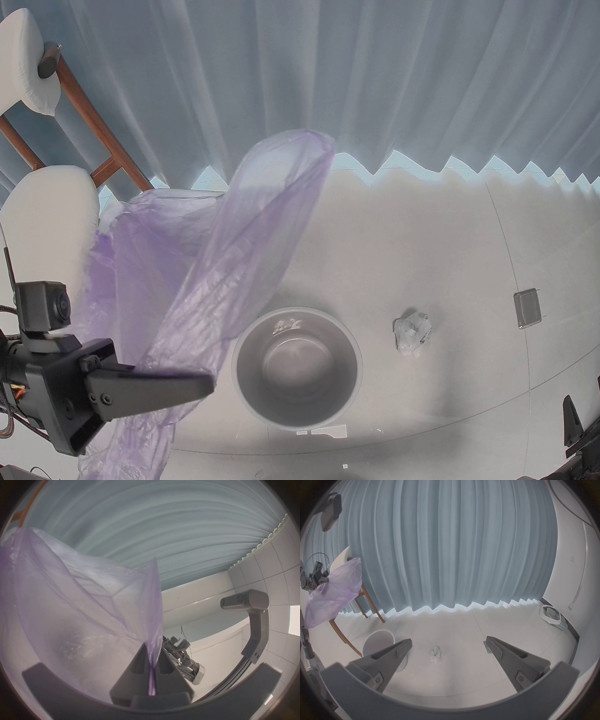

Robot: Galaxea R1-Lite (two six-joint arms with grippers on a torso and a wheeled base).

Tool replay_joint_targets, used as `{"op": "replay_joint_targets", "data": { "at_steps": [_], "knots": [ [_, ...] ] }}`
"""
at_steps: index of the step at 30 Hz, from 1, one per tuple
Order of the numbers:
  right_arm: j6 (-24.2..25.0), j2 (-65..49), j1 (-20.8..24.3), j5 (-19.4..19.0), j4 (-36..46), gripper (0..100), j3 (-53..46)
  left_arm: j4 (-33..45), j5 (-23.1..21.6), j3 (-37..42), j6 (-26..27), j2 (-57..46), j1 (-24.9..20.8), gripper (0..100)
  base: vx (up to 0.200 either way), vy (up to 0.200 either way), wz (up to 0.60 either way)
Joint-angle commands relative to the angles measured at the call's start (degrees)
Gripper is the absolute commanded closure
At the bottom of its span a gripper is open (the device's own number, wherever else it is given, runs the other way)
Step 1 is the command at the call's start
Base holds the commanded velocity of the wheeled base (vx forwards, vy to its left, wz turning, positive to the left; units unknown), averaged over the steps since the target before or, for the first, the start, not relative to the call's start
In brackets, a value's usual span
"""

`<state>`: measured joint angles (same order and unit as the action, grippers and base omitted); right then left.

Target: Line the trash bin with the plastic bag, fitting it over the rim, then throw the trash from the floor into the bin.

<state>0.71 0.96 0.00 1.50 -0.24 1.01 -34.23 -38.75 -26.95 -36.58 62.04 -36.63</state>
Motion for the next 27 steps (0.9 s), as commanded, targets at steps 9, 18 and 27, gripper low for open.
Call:
{"op": "replay_joint_targets", "data": {
  "at_steps": [9, 18, 27],
  "knots": [
    [0.1, -1.0, 0.0, 0.0, 0.0, 0, -1.0, -7.4, -2.9, -0.6, -4.3, 6.1, -2.2, 100, 0.0, 0.0, 0.0],
    [0.1, -1.0, 0.0, 0.0, 0.0, 0, -1.0, -11.0, -4.8, 0.0, -4.0, 8.8, 3.0, 100, 0.0, 0.0, 0.0],
    [0.0, -1.0, 0.0, 0.1, 0.0, 0, -1.0, -10.9, -4.8, 2.4, -3.8, 8.6, 4.6, 100, 0.0, 0.0, 0.0]
  ]
}}
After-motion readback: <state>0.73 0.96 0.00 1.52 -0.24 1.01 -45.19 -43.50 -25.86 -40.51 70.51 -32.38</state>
